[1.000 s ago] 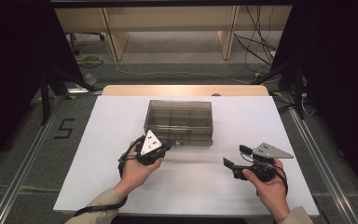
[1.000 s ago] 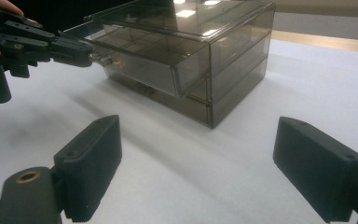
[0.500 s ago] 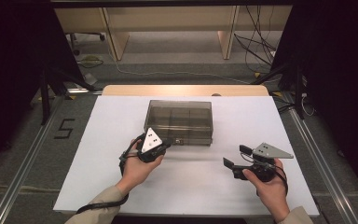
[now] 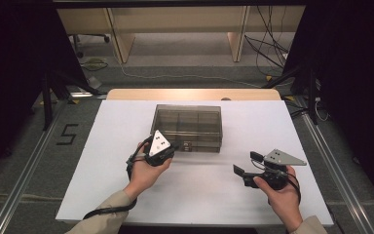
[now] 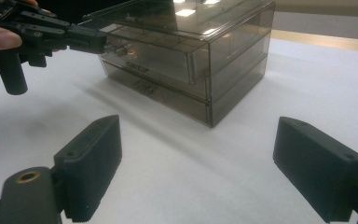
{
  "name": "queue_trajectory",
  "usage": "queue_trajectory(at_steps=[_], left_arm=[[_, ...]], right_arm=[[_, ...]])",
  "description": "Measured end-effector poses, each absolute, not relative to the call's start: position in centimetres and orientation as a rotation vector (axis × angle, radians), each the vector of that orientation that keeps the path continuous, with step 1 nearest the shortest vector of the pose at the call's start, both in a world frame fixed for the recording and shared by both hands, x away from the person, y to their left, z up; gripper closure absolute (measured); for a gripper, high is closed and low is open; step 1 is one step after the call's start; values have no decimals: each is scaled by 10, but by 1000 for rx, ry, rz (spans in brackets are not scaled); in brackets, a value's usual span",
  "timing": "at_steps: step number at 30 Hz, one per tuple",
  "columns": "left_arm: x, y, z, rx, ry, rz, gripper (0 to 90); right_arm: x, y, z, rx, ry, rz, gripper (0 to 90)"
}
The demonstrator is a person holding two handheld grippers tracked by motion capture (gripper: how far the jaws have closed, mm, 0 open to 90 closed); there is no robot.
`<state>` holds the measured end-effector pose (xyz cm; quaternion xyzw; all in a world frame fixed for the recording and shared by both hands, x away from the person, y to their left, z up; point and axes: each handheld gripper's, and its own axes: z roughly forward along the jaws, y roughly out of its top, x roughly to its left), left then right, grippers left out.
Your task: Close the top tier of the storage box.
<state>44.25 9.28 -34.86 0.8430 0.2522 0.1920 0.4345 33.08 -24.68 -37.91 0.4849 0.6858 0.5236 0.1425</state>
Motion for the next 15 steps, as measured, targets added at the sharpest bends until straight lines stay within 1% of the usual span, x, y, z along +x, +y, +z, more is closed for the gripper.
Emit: queue_trajectory(at_steps=[15], left_arm=[[454,89,-354,2098,652,508,898]], right_arm=[[331,-247,-379,1400,1978,1510,162]])
